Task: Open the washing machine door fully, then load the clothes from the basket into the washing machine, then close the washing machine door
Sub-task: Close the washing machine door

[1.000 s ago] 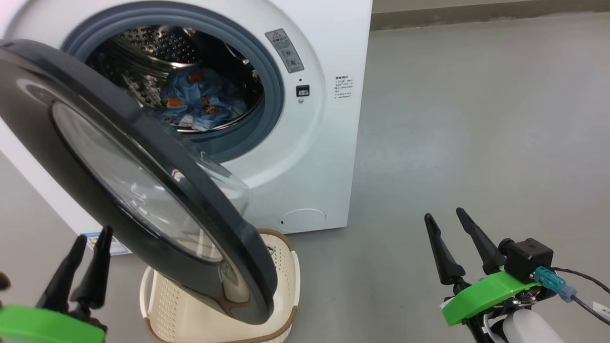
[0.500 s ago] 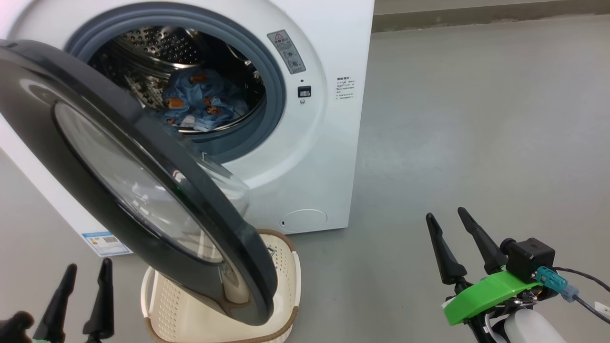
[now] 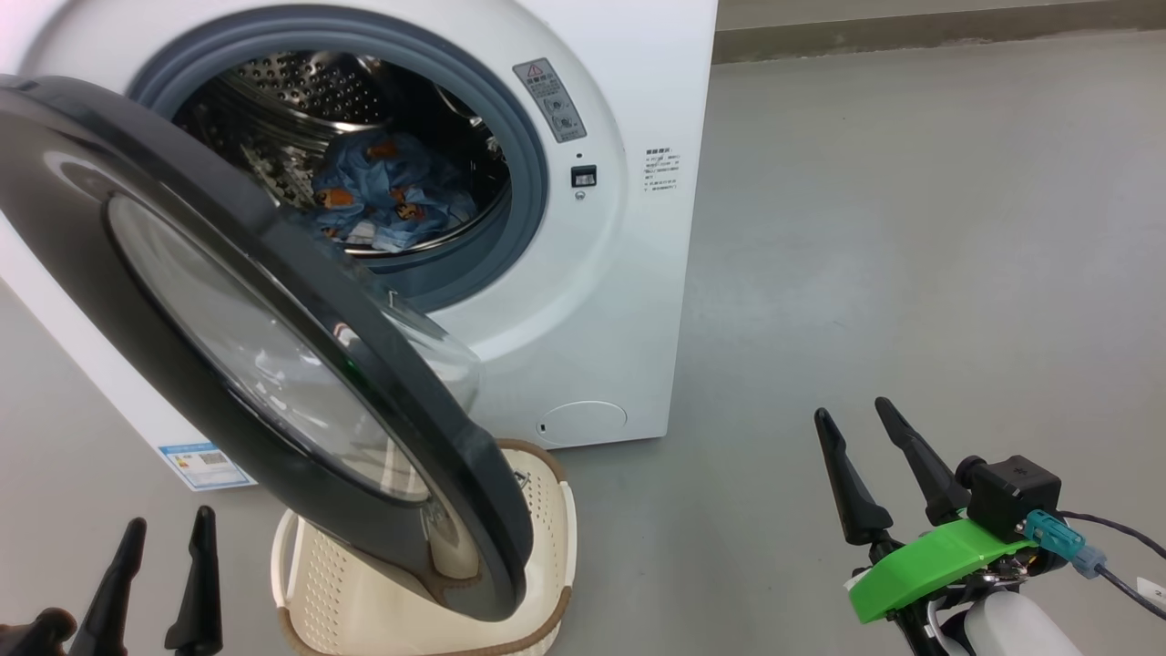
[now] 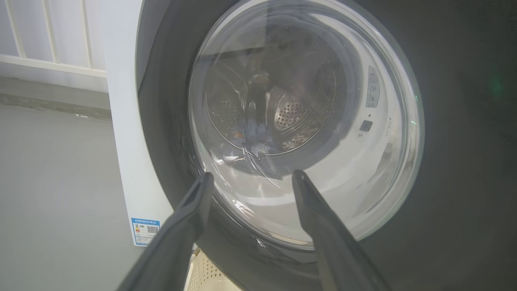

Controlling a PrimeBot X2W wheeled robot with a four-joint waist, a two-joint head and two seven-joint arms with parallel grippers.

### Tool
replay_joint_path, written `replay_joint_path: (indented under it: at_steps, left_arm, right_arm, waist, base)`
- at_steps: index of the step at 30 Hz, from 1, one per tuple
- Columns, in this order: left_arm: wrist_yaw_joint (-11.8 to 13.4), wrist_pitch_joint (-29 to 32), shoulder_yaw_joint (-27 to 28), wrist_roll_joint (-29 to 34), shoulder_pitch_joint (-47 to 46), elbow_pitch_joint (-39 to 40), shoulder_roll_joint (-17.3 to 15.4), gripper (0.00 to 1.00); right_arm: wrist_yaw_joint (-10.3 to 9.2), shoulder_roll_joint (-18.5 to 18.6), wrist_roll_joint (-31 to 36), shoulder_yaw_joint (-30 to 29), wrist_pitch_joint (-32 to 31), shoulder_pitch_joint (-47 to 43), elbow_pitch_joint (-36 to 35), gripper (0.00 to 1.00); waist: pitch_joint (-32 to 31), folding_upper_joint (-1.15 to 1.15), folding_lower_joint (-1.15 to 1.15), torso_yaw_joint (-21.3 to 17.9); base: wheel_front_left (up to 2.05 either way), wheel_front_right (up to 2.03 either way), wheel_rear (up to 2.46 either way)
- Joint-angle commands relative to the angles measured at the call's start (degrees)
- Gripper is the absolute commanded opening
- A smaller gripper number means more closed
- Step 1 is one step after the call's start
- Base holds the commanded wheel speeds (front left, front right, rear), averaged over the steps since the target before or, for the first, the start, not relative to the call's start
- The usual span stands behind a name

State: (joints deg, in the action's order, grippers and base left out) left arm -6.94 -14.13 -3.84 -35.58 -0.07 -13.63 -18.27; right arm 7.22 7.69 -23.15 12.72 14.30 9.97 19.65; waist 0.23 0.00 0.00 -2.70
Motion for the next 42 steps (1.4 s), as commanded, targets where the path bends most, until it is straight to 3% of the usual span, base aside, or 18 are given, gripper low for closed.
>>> replay_joint_path:
  at_steps: [1,26,29,30,42]
  left_arm:
    - [0.3,-0.6,2.1,0.8,-2.9,0.7,-1.1,1.00]
    - [0.3,-0.8,1.6,1.8,-2.9,-0.2,0.3,1.00]
    - [0.2,-0.8,1.5,1.8,-3.1,-0.3,0.4,1.00]
    - [0.2,-0.8,1.5,1.8,-3.2,-0.4,0.5,1.00]
    - [0.1,-0.8,0.4,1.8,-3.4,-1.4,1.7,1.00]
  right_arm:
    - [0.26,0.8,0.2,1.1,0.7,0.7,-1.3,1.00]
    - [0.26,0.9,-0.2,1.2,0.7,0.9,-1.4,1.00]
    - [0.26,1.1,-0.2,1.4,0.7,1.7,-1.3,0.20]
    - [0.26,1.1,-0.3,1.3,0.7,2.1,-1.3,0.00]
    - [0.26,-0.8,-1.5,2.8,0.7,5.8,-2.8,0.00]
  waist:
    - [0.0,0.00,0.00,0.0]
    - [0.2,0.00,0.00,1.1]
    - [0.3,0.00,0.00,2.0]
    - [0.3,0.00,0.00,2.4]
    - [-0.7,0.00,0.00,9.3]
  base:
    - [0.00,0.00,0.00]
    - [0.00,0.00,0.00]
    - [0.00,0.00,0.00]
    - [0.00,0.00,0.00]
    - [0.00,0.00,0.00]
